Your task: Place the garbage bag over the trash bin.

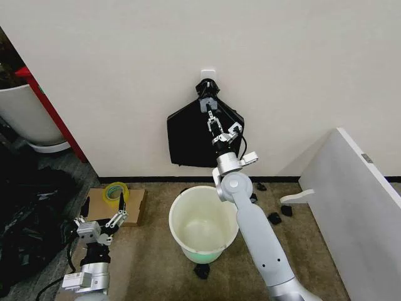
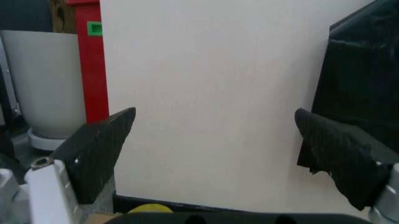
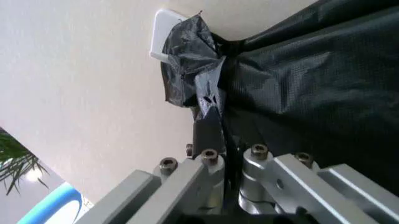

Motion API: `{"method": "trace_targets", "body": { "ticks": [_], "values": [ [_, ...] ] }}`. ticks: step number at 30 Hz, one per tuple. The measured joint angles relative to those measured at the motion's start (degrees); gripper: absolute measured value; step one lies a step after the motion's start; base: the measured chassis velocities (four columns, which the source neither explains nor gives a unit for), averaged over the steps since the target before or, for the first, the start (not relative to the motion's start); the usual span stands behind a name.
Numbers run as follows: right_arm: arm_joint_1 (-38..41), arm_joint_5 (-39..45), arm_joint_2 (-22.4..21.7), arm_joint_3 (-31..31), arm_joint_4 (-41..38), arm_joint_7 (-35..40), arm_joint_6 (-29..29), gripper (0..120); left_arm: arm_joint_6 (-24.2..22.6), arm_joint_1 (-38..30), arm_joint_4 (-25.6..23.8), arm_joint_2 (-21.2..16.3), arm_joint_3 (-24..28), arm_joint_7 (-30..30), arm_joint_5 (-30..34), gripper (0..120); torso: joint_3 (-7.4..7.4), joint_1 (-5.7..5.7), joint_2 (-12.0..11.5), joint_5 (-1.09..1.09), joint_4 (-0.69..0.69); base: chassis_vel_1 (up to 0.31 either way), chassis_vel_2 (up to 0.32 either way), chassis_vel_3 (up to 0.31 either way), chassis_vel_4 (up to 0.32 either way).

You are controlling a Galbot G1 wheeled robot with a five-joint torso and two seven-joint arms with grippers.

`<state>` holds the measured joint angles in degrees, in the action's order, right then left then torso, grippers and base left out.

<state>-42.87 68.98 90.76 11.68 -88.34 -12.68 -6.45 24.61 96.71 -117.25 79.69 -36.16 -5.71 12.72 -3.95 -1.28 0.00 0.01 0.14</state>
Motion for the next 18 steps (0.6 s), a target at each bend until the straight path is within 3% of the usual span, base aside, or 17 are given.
{"method": "trace_targets", "body": {
  "ticks": [9,18],
  "values": [
    [-2.5,-1.3,-1.2,-1.0,-2.5,0.1,-0.8,0,0.5,0.0,0.3,0.0,0.0,-0.1,0.0,100,0.00,0.00,0.0,0.01,0.00,0.000,0.000,0.000,0.000],
    [-16.2,-8.3,-8.9,-5.9,-12.8,-2.5,-2.6,0,1.1,-0.1,0.0,-0.3,-0.2,-0.5,0.9,100,0.01,0.00,0.0,0.01,0.01,0.000,0.000,0.000,0.000]
  ]
}}
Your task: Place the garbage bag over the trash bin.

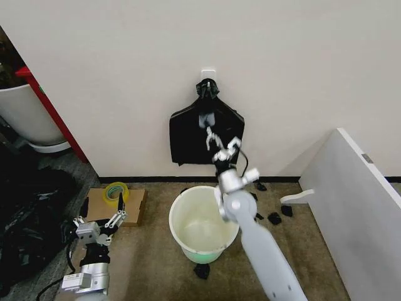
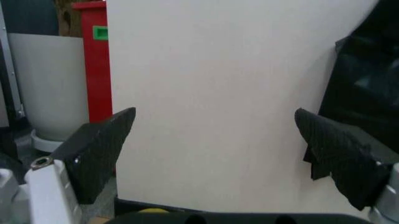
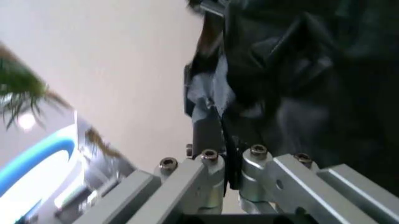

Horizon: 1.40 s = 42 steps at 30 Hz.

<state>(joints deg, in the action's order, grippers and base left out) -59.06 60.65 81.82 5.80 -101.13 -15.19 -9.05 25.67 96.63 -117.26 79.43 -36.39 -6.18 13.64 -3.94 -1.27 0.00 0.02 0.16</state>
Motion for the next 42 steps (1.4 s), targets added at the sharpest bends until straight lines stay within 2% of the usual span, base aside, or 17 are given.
{"method": "trace_targets", "body": {
  "ticks": [3,8,12,16,20,28,38,42],
  "values": [
    [-4.6,-3.1,-2.7,-1.0,-3.0,-0.3,-0.8,0,0.2,0.0,0.0,0.0,0.1,0.0,0.0,100,0.00,0.00,0.0,-0.02,-0.01,0.000,0.000,0.000,0.000],
    [-10.8,-9.5,-6.2,-2.1,-3.6,-2.0,-2.5,0,0.3,0.1,-0.5,0.0,0.4,0.0,-0.1,100,0.00,0.00,0.0,0.00,-0.01,0.000,0.000,0.000,0.000],
    [-15.4,-15.3,-8.8,-2.5,-1.9,-6.8,-4.7,0,0.3,0.3,-0.9,-0.4,0.3,0.0,0.0,100,0.00,0.00,0.0,0.00,-0.01,0.000,0.000,0.000,0.000],
    [-16.8,-18.5,-9.3,-1.9,-0.2,-11.9,-6.4,0,0.5,0.4,-1.0,-0.4,0.3,0.0,0.0,100,0.00,0.00,0.0,-0.01,-0.01,0.000,0.000,0.000,0.000],
    [-17.5,-22.2,-9.5,-0.4,2.5,-20.2,-8.4,0,0.5,0.4,-1.1,-0.3,0.6,0.0,-0.1,100,0.00,0.00,0.0,-0.01,-0.02,0.000,0.000,0.000,0.000],
    [-17.2,-25.4,-9.9,2.3,7.0,-32.1,-9.6,0,0.5,0.3,-1.1,-0.1,0.5,0.0,-0.1,100,0.00,0.00,0.0,-0.01,-0.01,0.000,0.000,0.000,0.000],
    [-14.9,-26.3,-8.8,3.5,8.9,-32.8,-11.9,0,0.6,0.2,-1.1,0.2,0.4,0.0,-0.1,100,-0.01,0.00,0.0,-0.01,-0.02,0.000,0.000,0.000,0.000],
    [-14.1,-25.8,-8.8,4.0,8.8,-32.1,-12.6,12,0.4,0.1,-0.9,0.3,0.4,0.0,-0.2,100,-0.01,0.00,0.0,-0.01,-0.02,0.000,0.000,0.000,0.000]
  ]
}}
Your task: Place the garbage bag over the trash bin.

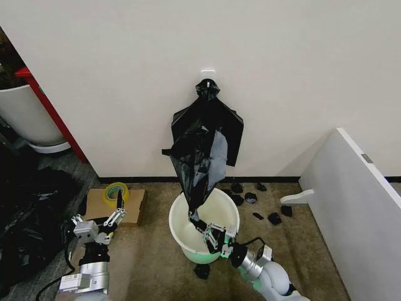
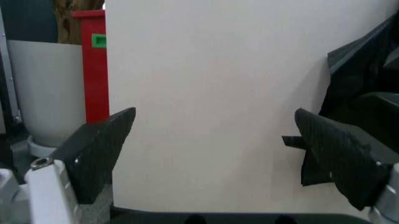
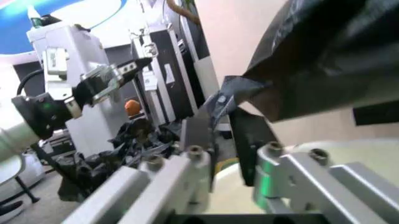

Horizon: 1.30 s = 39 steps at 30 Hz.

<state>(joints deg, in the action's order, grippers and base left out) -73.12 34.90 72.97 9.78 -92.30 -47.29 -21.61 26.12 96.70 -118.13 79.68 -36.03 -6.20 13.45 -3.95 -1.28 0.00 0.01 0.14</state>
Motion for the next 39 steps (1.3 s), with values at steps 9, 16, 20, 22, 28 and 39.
{"method": "trace_targets", "body": {
  "ticks": [9,16,20,22,28,39],
  "values": [
    [-0.3,-3.8,-0.8,1.6,1.1,-1.3,-3.3,42,-0.2,-0.1,0.1,0.4,0.3,0.0,-0.6,100,0.00,0.00,0.0,0.00,0.00,0.000,0.000,0.000,0.000],
    [-0.9,-12.1,-2.3,5.9,2.0,-6.4,-7.9,72,-0.2,0.3,-0.2,0.7,0.4,0.0,-1.1,100,0.00,0.00,0.0,0.01,0.01,0.000,0.000,0.000,0.000],
    [-0.6,-13.1,-3.0,7.5,1.8,-6.2,-8.9,84,-0.2,0.4,-0.3,0.8,0.4,0.0,-1.4,100,0.00,0.00,0.0,0.00,0.01,0.000,0.000,0.000,0.000],
    [-0.4,-13.0,-3.2,7.8,1.6,-4.7,-9.1,89,-0.2,0.5,-0.3,0.8,0.4,0.0,-1.5,100,0.00,0.00,0.0,0.00,0.01,0.000,0.000,0.000,0.000],
    [-0.1,-14.0,-3.0,4.6,-1.4,23.6,-4.7,100,-0.2,0.6,-0.5,0.7,0.3,0.0,-1.7,100,0.00,0.00,0.0,0.00,0.01,0.000,0.000,0.000,0.000],
    [5.9,-19.1,3.2,1.4,-0.9,46.4,0.6,98,-0.3,0.4,-0.3,0.5,0.3,0.0,-1.8,100,0.00,0.00,0.0,0.00,0.00,0.000,0.000,0.000,0.000]
  ]
}}
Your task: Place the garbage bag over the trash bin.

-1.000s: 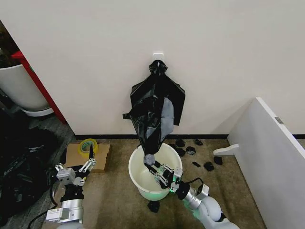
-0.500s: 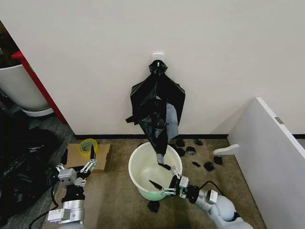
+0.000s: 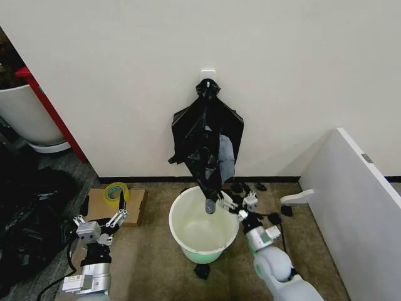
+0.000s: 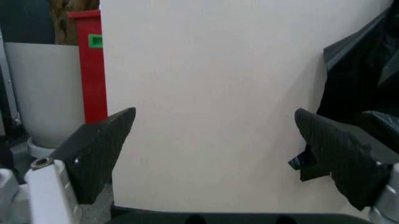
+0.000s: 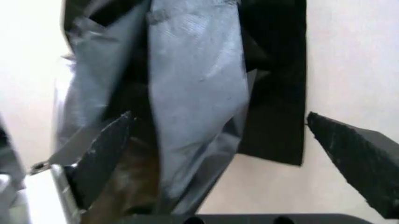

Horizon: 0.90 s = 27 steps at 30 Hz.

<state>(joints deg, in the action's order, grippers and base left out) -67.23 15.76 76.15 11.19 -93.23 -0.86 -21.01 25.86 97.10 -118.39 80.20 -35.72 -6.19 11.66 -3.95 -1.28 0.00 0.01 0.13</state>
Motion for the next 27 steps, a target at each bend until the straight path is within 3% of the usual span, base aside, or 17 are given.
{"method": "trace_targets", "body": {
  "ticks": [2,9,15,18,27],
  "values": [
    [0.4,-1.5,0.2,0.3,0.5,0.3,0.0,95,0.0,0.0,0.0,0.0,0.0,0.0,0.0,100,0.00,0.00,0.0,0.00,0.00,0.000,0.000,0.000,0.000],
    [0.6,-5.6,0.1,0.4,1.2,0.6,0.2,71,0.0,-0.1,0.3,0.1,0.0,0.0,0.0,100,0.00,0.00,0.0,0.00,0.01,0.000,0.000,0.000,0.000],
    [0.3,-12.9,0.8,0.7,1.1,2.2,0.6,43,0.0,-0.5,0.9,0.2,0.3,0.0,-0.4,100,0.00,0.00,0.0,0.00,0.01,0.000,0.000,0.000,0.000],
    [0.2,-14.7,0.9,0.8,1.1,3.0,0.7,37,0.0,-0.6,1.0,0.3,0.3,0.0,-0.4,100,0.00,0.00,0.0,0.00,0.01,0.000,0.000,0.000,0.000],
    [-0.6,-12.7,0.2,0.5,-1.2,3.9,2.6,3,-0.1,-1.2,1.0,0.0,0.3,0.0,-0.4,100,0.00,0.00,0.0,0.01,0.01,0.000,0.000,0.000,0.000]
  ]
}}
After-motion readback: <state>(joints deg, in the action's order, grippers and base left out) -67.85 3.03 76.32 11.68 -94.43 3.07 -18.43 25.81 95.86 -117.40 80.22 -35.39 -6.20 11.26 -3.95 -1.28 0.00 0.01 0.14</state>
